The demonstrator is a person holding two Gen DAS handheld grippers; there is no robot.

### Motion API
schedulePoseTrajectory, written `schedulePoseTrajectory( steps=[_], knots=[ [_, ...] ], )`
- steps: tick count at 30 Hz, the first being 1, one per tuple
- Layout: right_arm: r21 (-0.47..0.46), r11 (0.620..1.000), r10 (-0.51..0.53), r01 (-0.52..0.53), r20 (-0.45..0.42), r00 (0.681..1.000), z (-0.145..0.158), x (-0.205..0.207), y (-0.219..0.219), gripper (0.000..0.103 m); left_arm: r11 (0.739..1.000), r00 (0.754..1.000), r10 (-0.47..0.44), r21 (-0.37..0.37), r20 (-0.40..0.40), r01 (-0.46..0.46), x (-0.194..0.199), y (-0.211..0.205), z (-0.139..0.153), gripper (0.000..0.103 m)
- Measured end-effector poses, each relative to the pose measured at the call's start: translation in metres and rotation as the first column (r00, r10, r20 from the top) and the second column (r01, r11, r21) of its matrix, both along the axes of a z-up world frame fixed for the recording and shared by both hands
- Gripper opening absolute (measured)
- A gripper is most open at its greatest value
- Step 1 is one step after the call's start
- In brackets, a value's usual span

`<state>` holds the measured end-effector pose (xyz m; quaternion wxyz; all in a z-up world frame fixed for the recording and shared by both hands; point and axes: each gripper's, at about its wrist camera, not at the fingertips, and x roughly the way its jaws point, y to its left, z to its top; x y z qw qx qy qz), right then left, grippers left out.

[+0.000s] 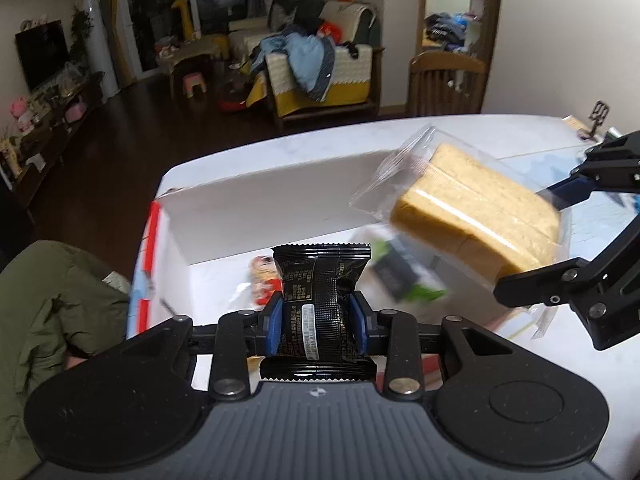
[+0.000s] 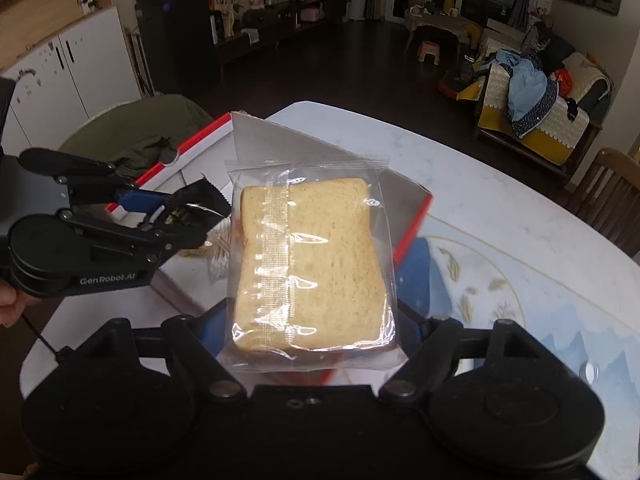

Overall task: Organize objects
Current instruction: 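Lift and carry the chocolate bar and bread pack over the red box with both tools, then lower both items into the box and open both tools to release them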

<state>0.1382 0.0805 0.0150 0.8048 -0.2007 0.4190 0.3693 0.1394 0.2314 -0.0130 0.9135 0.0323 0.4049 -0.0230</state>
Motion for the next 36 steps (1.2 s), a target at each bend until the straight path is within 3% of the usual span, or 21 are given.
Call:
schedulePoseTrajectory(
  steps=[10, 17, 26, 36],
  knots=[
    [-0.114, 0.993, -0.009, 0.014, 0.046, 0.999, -0.037, 0.015, 0.059, 0.080, 0.998, 0.996, 0.043, 0.037, -0.078, -0.040, 0.041, 0.040, -0.028, 0.033],
    [-0.181, 0.982, -0.042, 0.052, 0.058, 0.997, -0.061, 0.029, 0.081, 0.080, 0.995, 0.990, 0.029, 0.099, -0.139, -0.015, 0.064, 0.037, -0.047, 0.033],
    [-0.223, 0.973, -0.050, 0.063, 0.061, 0.997, -0.075, 0.031, 0.088, 0.081, 0.993, 0.971, 0.031, 0.121, -0.236, -0.002, 0.079, 0.034, -0.064, 0.033],
    [-0.192, 0.981, -0.033, 0.039, 0.034, 0.999, -0.073, 0.031, 0.079, 0.082, 0.993, 0.957, 0.046, 0.121, -0.288, -0.011, 0.080, 0.039, -0.073, 0.034]
  ],
)
